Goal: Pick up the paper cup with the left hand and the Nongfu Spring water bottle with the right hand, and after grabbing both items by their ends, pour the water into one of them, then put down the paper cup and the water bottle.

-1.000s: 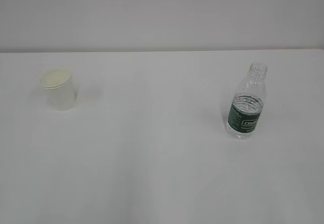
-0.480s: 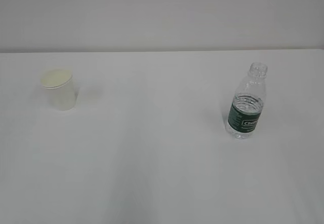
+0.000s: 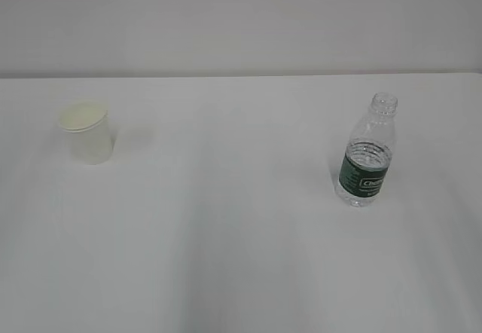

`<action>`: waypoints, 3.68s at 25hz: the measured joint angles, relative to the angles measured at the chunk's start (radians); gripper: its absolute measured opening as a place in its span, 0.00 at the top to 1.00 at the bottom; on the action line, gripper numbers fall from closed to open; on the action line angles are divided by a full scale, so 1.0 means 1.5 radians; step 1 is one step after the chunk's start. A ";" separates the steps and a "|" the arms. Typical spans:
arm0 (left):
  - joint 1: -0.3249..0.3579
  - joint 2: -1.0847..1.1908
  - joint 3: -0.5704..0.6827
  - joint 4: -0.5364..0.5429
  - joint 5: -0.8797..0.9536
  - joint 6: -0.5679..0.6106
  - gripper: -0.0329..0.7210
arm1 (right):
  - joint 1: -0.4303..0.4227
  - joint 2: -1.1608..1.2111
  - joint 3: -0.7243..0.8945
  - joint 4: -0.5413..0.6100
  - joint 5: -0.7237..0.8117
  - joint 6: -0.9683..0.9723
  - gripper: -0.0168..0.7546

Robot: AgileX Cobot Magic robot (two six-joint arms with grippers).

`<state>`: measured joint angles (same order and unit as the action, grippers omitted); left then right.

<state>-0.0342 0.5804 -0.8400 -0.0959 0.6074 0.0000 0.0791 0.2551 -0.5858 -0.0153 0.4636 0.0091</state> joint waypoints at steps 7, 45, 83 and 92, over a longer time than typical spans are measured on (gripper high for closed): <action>-0.032 0.100 0.000 0.005 -0.068 0.000 0.36 | 0.000 0.092 0.000 0.034 -0.072 0.000 0.24; -0.090 0.313 0.260 -0.041 -0.554 0.000 0.36 | 0.014 0.341 0.097 0.140 -0.173 -0.026 0.16; -0.209 0.666 0.419 0.032 -1.163 -0.080 0.40 | 0.014 0.781 0.333 -0.201 -1.053 0.134 0.21; -0.209 0.748 0.419 0.032 -1.165 -0.081 0.41 | 0.014 0.910 0.325 -0.149 -1.067 0.051 0.21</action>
<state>-0.3479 1.7017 -0.2118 -0.0478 -1.1399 -0.1220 0.1002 1.6201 -0.0977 -0.2382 -1.1374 0.0849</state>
